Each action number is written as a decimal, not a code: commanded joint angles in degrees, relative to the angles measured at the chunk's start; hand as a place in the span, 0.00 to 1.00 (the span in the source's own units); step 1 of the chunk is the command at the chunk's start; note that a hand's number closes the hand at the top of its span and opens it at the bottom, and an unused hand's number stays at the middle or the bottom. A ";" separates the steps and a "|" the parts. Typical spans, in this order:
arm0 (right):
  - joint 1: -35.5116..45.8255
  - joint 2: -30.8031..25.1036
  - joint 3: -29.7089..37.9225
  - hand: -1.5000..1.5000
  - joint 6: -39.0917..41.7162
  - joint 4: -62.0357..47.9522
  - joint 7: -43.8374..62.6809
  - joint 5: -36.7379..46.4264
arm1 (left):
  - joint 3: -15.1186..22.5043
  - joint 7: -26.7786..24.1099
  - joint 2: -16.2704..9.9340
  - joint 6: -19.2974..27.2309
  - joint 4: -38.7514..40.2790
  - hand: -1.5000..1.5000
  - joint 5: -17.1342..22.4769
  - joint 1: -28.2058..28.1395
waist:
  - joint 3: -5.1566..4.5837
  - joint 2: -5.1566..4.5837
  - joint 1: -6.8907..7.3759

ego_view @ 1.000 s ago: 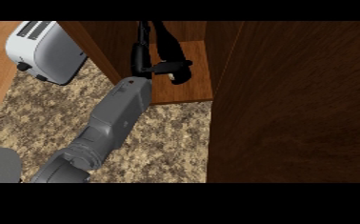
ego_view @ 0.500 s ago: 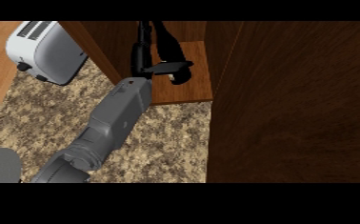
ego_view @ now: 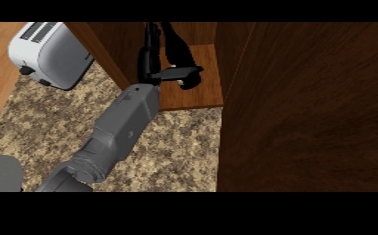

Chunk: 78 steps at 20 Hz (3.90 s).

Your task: Pick up the wine, place it into the cabinet and close the cabinet

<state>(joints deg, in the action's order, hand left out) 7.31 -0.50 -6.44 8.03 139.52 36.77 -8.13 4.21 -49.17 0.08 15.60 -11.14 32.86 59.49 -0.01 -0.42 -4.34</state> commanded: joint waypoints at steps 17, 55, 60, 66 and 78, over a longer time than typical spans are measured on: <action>-3.72 -1.47 3.75 0.00 -1.22 5.42 0.33 -1.73 | 35.44 4.62 -0.08 25.73 -47.36 0.00 10.28 -32.14 | 0.03 0.70 4.29; -13.24 -3.97 -2.97 1.00 8.59 8.12 3.31 -10.85 | 37.97 12.70 -32.19 19.66 -106.16 0.00 -0.40 -73.41 | 0.00 0.64 4.37; -18.34 -1.15 -9.56 1.00 7.27 7.88 5.62 -11.21 | 34.34 14.45 -36.02 19.65 -112.16 0.00 0.92 -76.78 | 0.04 0.75 4.46; -13.99 0.04 -21.61 1.00 5.57 10.74 11.50 -6.33 | 24.77 12.26 -38.70 11.87 -110.47 0.00 7.74 -79.72 | -0.09 0.82 4.56; -10.02 0.50 -44.02 1.00 -3.92 4.65 6.49 7.79 | 8.65 14.84 -44.90 3.00 -109.99 0.00 16.19 -84.26 | -0.06 0.87 4.44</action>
<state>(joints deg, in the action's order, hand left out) -4.43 -0.08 -40.61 9.11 140.54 44.32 -5.52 17.41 -36.51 -42.74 19.61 -120.04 47.04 -24.13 -0.09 0.48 0.02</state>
